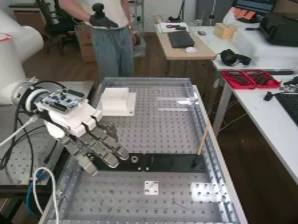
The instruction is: Grab the larger nut and place it in the white container
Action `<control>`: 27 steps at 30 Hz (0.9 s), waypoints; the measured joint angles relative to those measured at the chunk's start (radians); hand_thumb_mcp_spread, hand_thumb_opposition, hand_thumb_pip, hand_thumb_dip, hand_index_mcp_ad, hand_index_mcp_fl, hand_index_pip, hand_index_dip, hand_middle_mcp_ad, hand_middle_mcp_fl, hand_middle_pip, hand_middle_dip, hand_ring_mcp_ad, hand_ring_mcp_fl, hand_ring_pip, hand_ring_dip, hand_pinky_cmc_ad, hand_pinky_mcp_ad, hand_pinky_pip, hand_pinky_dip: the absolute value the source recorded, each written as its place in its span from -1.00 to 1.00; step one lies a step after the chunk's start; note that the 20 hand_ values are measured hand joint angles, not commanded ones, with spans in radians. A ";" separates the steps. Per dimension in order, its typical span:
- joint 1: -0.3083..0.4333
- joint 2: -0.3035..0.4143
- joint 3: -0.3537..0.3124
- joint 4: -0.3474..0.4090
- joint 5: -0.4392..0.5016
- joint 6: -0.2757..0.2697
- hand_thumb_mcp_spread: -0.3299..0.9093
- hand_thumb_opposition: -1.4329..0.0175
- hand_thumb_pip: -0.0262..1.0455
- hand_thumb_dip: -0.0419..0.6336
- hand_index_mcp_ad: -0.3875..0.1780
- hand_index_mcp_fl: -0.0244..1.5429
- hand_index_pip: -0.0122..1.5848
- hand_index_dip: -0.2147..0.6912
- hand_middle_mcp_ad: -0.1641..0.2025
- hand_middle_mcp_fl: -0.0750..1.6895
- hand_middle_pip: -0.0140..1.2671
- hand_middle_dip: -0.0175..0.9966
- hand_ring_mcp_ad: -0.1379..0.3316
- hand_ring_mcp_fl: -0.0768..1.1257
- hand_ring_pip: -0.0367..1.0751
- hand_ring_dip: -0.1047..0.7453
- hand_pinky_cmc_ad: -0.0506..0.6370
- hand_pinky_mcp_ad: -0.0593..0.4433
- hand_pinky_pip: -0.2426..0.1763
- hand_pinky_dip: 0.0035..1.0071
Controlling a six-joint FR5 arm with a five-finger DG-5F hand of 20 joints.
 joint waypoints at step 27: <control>-0.085 -0.150 -0.027 0.179 -0.150 -0.054 -0.05 -0.15 0.48 -0.32 -0.12 -0.88 0.93 -0.36 0.18 -0.71 -0.75 -0.49 0.08 -0.83 -0.73 -0.55 -0.08 0.28 -0.12 -0.25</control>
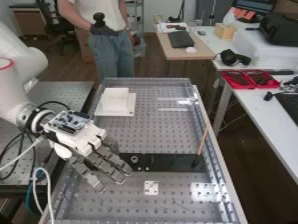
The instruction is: Grab the larger nut and place it in the white container
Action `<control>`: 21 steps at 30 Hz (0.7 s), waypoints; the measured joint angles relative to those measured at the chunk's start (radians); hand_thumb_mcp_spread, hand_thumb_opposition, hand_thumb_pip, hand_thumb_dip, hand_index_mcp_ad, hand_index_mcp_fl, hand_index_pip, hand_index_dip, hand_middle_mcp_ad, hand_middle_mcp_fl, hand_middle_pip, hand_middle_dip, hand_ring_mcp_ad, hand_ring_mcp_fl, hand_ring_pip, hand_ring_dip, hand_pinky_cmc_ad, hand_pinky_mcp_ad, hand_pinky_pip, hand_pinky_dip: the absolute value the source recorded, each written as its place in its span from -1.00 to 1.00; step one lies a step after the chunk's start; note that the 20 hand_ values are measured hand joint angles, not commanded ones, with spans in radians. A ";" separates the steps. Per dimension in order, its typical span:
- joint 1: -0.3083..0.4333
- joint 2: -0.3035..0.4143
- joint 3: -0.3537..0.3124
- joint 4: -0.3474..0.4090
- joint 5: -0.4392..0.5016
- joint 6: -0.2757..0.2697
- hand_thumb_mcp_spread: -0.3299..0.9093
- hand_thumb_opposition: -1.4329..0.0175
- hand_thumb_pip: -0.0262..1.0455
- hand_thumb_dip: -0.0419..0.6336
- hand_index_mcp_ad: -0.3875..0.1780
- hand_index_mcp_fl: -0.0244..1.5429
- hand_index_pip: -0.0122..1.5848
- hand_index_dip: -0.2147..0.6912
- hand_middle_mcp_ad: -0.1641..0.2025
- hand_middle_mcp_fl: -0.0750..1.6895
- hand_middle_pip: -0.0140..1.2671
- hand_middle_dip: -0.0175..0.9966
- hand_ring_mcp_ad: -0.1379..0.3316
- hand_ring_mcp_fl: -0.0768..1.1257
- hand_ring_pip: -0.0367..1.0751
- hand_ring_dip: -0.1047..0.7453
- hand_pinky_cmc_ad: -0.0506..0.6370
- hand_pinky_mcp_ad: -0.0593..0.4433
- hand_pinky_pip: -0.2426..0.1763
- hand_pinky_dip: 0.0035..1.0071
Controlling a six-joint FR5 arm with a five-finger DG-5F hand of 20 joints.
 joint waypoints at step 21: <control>-0.027 -0.042 0.010 0.029 -0.081 -0.045 -0.02 -0.17 0.51 -0.27 -0.15 -0.96 0.95 -0.34 0.17 -0.71 -0.76 -0.47 0.07 -0.83 -0.71 -0.53 -0.08 0.29 -0.12 -0.22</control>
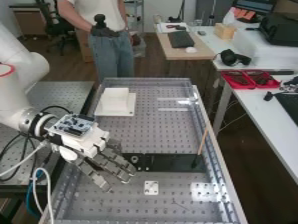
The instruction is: Grab the larger nut and place it in the white container
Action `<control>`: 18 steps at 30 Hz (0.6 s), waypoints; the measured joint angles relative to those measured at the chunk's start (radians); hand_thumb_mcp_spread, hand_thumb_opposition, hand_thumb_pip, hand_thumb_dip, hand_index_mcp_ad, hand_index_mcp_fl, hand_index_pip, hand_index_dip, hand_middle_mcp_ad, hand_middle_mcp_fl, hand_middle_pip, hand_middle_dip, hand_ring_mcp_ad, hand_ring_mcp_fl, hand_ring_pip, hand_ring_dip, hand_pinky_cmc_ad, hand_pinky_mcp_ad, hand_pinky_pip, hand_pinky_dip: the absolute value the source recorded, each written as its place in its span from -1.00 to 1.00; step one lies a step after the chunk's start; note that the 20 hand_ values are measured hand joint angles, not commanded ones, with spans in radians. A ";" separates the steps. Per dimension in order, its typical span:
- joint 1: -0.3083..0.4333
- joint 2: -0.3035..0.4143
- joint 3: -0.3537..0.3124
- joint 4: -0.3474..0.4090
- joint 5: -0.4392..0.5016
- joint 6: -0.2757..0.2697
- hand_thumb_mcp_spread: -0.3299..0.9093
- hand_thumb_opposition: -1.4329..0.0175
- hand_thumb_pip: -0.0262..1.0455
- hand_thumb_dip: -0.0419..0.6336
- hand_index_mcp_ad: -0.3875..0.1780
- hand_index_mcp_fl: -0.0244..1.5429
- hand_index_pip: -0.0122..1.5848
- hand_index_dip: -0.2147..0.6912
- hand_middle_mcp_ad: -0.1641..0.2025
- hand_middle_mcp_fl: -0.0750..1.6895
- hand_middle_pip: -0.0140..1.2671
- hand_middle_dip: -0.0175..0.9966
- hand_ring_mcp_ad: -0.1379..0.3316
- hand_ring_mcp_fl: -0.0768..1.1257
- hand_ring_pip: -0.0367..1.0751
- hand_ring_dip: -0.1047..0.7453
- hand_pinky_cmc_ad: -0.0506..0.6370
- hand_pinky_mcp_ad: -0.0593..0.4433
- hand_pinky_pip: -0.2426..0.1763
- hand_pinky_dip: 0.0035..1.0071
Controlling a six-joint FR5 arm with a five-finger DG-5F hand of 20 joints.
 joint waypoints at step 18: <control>0.009 -0.005 -0.008 0.013 0.024 0.024 -0.01 -0.16 0.54 -0.26 -0.17 -0.96 0.95 -0.25 0.17 -0.75 -0.77 -0.47 0.00 -0.83 -0.73 -0.53 -0.08 0.29 -0.12 -0.22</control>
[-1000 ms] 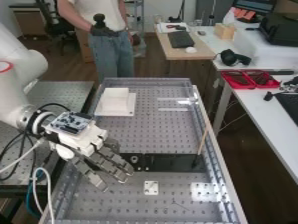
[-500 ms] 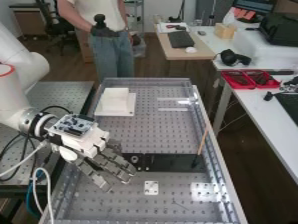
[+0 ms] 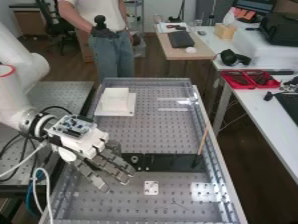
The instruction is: Grab the larger nut and place it in the white container
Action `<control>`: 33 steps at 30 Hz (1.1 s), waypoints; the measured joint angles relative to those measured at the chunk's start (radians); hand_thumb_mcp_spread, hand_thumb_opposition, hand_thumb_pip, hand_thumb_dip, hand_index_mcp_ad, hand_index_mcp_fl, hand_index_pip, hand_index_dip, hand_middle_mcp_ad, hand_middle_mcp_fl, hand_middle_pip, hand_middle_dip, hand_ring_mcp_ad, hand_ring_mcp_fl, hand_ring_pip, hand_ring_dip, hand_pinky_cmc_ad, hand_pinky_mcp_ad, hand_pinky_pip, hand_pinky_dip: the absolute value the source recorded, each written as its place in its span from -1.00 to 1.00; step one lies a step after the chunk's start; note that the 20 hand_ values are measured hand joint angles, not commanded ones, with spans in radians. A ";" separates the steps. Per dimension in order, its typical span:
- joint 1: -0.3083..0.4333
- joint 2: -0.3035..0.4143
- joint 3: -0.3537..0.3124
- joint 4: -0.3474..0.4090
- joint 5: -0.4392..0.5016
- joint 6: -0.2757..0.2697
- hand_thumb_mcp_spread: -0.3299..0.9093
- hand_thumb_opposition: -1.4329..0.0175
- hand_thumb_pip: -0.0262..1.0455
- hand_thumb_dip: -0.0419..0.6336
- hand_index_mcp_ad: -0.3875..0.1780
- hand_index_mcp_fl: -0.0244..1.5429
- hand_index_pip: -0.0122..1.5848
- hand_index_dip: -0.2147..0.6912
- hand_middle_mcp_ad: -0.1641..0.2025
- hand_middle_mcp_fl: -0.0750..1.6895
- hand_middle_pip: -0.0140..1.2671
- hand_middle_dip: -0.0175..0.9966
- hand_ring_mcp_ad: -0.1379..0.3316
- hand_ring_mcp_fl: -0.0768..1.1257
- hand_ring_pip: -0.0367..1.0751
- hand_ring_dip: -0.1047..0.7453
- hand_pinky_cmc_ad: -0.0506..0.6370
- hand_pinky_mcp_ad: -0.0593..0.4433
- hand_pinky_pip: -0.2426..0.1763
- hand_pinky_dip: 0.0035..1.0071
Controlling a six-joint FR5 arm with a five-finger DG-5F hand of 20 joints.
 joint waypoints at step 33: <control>0.007 -0.014 -0.003 -0.003 0.008 0.021 0.06 -0.16 0.54 -0.17 -0.13 -0.96 0.93 -0.11 0.17 -0.84 -0.77 -0.47 0.02 -0.83 -0.73 -0.53 -0.08 0.28 -0.12 -0.33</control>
